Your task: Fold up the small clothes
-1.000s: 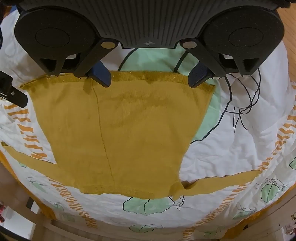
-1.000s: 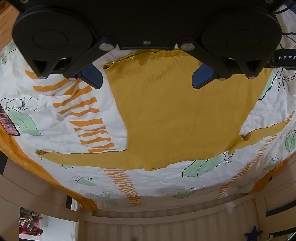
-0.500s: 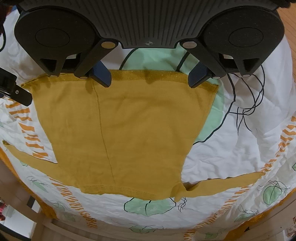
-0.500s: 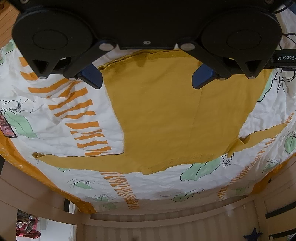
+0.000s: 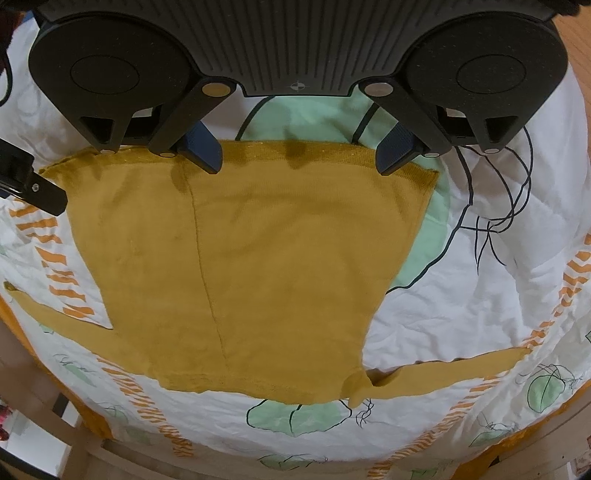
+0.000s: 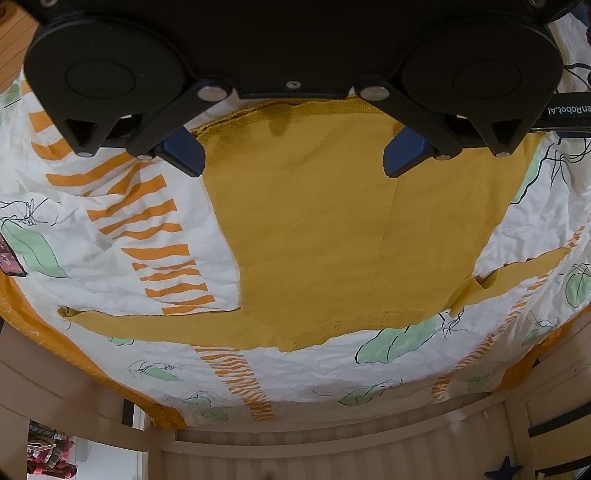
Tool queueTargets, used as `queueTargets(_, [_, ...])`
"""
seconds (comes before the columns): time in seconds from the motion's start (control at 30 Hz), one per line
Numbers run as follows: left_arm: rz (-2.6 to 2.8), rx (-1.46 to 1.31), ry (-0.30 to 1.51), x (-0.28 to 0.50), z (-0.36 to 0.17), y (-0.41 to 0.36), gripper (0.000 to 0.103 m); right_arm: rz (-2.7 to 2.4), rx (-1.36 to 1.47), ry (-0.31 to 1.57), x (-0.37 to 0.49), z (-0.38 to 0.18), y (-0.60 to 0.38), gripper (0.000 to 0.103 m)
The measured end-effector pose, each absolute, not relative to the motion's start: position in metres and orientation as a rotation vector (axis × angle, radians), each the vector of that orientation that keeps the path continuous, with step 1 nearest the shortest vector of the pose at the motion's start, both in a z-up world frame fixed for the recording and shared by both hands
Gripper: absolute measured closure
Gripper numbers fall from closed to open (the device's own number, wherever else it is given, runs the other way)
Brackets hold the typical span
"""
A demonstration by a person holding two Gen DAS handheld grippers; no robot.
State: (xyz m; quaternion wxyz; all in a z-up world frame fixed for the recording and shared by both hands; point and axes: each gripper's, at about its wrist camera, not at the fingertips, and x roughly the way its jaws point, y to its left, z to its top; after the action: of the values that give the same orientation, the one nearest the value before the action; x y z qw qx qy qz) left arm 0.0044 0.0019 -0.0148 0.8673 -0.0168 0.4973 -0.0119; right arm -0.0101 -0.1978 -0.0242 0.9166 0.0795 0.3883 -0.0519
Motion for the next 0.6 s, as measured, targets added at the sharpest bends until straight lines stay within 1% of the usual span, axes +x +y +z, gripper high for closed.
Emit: queueTargets(0.6, [-0.021, -0.036, 1.054, 0.0070, -0.0186, 0.0024, 0.013, -0.093, 0.179, 0.818, -0.0055, -0.0280, -0.1976, 0.001])
